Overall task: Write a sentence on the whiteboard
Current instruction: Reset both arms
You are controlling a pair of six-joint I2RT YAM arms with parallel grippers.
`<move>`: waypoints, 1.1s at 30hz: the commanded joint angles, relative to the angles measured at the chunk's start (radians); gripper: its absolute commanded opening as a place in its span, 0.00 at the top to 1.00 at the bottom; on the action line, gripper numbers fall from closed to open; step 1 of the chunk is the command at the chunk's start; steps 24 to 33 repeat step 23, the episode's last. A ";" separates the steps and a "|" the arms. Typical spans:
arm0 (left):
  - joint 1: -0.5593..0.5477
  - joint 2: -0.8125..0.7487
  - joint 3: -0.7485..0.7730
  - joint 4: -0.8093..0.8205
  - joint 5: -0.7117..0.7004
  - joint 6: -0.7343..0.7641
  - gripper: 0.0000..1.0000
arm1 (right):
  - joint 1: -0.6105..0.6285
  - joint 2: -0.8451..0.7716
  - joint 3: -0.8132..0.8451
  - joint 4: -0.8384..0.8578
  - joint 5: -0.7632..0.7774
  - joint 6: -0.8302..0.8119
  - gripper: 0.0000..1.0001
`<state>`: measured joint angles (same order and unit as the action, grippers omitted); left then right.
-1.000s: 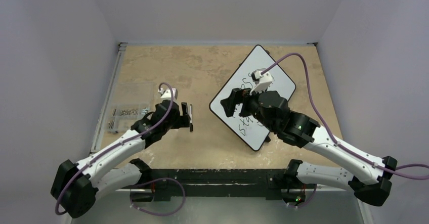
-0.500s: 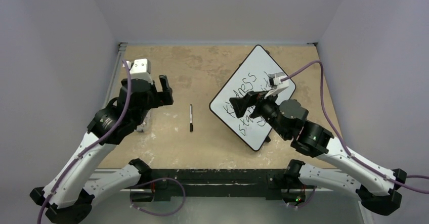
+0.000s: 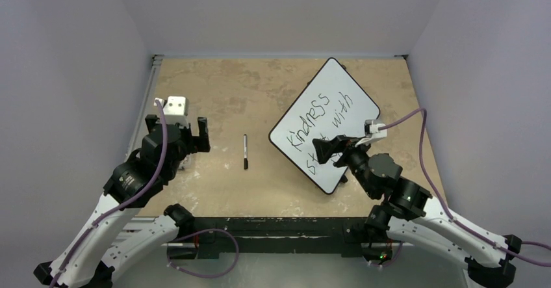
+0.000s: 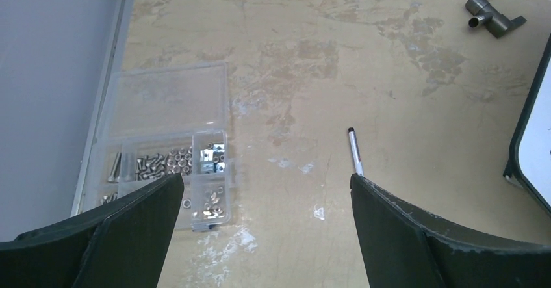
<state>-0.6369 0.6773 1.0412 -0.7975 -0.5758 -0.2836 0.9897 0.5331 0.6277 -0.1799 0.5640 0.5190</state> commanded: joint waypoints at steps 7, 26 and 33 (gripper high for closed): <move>0.005 -0.009 -0.008 0.051 -0.037 0.058 0.05 | 0.001 -0.111 -0.049 -0.208 0.232 0.176 0.01; 0.006 -0.013 -0.015 0.051 -0.023 0.066 0.08 | 0.001 -0.100 -0.034 -0.279 0.250 0.185 0.01; 0.006 -0.013 -0.015 0.051 -0.023 0.066 0.08 | 0.001 -0.100 -0.034 -0.279 0.250 0.185 0.01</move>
